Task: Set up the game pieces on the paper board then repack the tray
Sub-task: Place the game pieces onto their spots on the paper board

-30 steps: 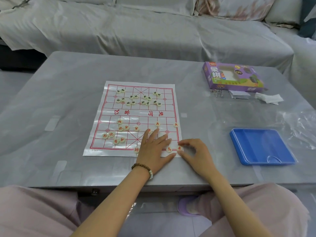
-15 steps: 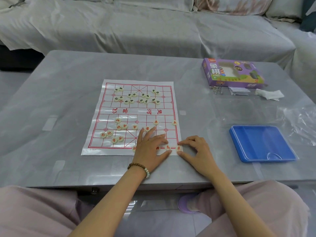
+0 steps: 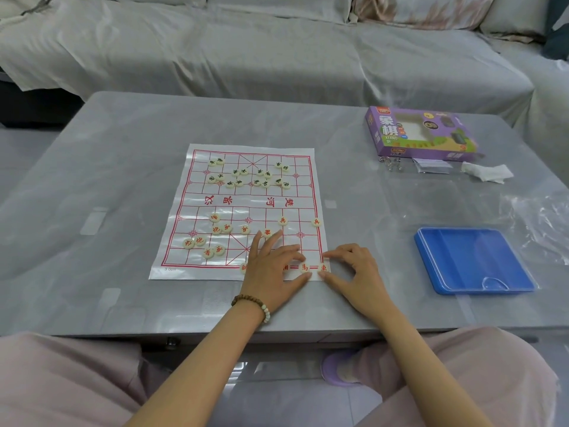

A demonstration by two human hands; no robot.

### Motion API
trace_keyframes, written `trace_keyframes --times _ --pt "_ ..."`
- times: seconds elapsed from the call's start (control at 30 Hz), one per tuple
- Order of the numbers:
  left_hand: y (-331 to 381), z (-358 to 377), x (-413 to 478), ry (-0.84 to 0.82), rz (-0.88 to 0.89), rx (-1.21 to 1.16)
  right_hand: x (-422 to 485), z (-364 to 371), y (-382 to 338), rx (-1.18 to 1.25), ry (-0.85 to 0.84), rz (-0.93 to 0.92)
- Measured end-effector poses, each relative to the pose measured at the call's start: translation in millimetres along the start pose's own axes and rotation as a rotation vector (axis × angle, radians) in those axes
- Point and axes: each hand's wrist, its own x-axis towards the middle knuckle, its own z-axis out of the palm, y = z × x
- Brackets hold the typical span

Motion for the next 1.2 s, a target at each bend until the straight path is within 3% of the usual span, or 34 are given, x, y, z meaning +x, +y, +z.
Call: trace_keyframes --times 0.13,0.4,0.73,0.93,1.1,1.2 --pt "-14.6 -14.1 -4.0 0.07 -0.019 0.027 15.8 2.8 -17.2 0.011 0.035 0.011" --pt "-95.1 -73.3 -4.1 0.182 -0.217 0.074 69.8 35.4 -79.7 0.032 -0.059 -0.059" --pt "-130.2 -71.4 -16.9 0.039 -0.161 0.163 111.1 73.2 -111.7 -0.383 -0.258 -0.18" --pt "-134.0 -59.2 -15.9 0.02 -0.146 0.187 121.6 75.9 -113.9 -0.517 -0.145 -0.184" --pt "-135.5 -57.7 -15.3 0.025 -0.154 0.167 124.7 68.3 -109.4 -0.452 -0.261 -0.239" --pt "-136.6 -56.7 -16.2 0.025 -0.163 0.139 127.3 69.8 -109.2 -0.469 -0.235 -0.223"
